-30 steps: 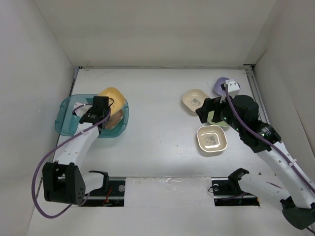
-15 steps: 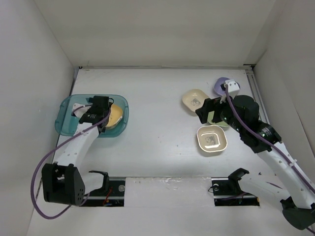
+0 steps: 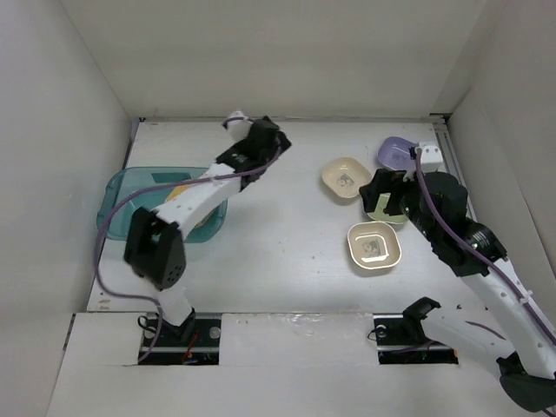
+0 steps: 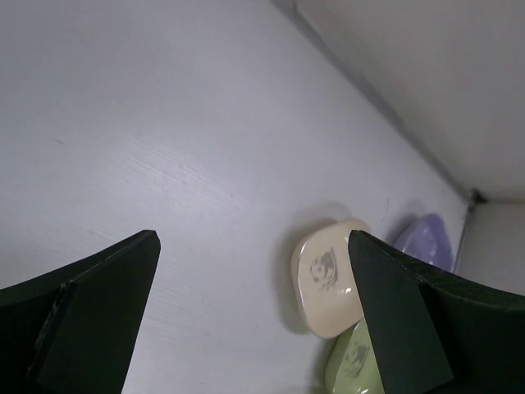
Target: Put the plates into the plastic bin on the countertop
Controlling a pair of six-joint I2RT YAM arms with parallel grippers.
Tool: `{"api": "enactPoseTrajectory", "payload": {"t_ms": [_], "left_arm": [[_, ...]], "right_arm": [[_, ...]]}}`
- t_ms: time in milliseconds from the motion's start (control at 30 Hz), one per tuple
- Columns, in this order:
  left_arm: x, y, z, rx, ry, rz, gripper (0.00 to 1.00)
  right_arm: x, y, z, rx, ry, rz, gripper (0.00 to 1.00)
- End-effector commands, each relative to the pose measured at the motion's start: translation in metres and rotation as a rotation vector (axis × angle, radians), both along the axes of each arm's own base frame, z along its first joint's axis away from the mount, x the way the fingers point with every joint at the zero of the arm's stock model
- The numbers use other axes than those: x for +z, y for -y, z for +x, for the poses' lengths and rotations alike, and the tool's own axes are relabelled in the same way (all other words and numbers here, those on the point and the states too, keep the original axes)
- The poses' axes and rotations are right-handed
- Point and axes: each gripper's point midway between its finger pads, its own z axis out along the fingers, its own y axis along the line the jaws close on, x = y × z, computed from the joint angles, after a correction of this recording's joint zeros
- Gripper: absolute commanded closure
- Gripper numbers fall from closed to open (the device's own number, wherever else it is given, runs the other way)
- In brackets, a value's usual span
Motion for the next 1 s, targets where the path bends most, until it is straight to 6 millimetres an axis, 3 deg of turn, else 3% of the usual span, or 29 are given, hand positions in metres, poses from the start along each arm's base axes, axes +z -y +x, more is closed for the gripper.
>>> {"api": "enactPoseTrajectory", "payload": {"t_ms": [0,33,67,200,233,267,300,400,500,567,667,700,767,833,967], "left_arm": [[-0.039,0.066,0.002,-0.173,-0.101,0.044,0.0],[-0.026,0.086,0.01,-0.2,-0.072,0.02,0.0],[-0.051,0.111,0.009,-0.243,-0.11,0.038,0.0],[-0.075,0.178,0.022,-0.361,-0.13,0.011,0.0],[-0.082,0.185,0.026,-0.373,-0.136,0.004,0.0],[-0.075,0.203,0.026,-0.408,-0.122,-0.019,0.0],[-0.097,0.214,0.026,-0.425,-0.146,-0.011,0.0],[-0.124,0.23,0.031,-0.43,-0.183,-0.011,0.0],[-0.151,0.228,0.027,-0.392,-0.261,-0.01,0.07],[-0.159,0.226,0.027,-0.366,-0.278,-0.011,0.18],[-0.182,0.216,0.022,-0.346,-0.325,0.035,0.44],[-0.182,0.214,0.024,-0.33,-0.321,0.036,0.62],[-0.181,0.21,0.023,-0.32,-0.328,0.051,0.78],[-0.186,0.196,0.025,-0.286,-0.347,0.084,1.0],[-0.176,0.158,0.027,-0.193,-0.342,0.126,1.0]], "right_arm": [[0.035,0.027,-0.004,-0.144,0.064,0.063,0.0],[0.041,0.034,-0.007,-0.175,0.079,0.078,0.0],[0.044,0.037,-0.009,-0.184,0.088,0.081,0.0],[0.049,0.045,-0.018,-0.196,0.101,0.086,0.0],[0.049,0.047,-0.018,-0.205,0.102,0.086,0.0],[0.047,0.048,-0.018,-0.205,0.094,0.08,0.0],[0.047,0.048,-0.018,-0.205,0.094,0.08,0.0],[0.047,0.045,-0.022,-0.183,0.09,0.086,0.0],[0.049,0.042,-0.025,-0.161,0.094,0.096,0.0],[0.051,0.042,-0.024,-0.158,0.103,0.093,0.0],[0.055,0.042,-0.026,-0.147,0.119,0.096,0.0],[0.055,0.042,-0.026,-0.147,0.119,0.096,0.0],[0.055,0.042,-0.026,-0.147,0.119,0.096,0.0],[0.053,0.041,-0.024,-0.147,0.119,0.096,0.0],[0.055,0.041,-0.027,-0.136,0.128,0.095,0.0]]}}
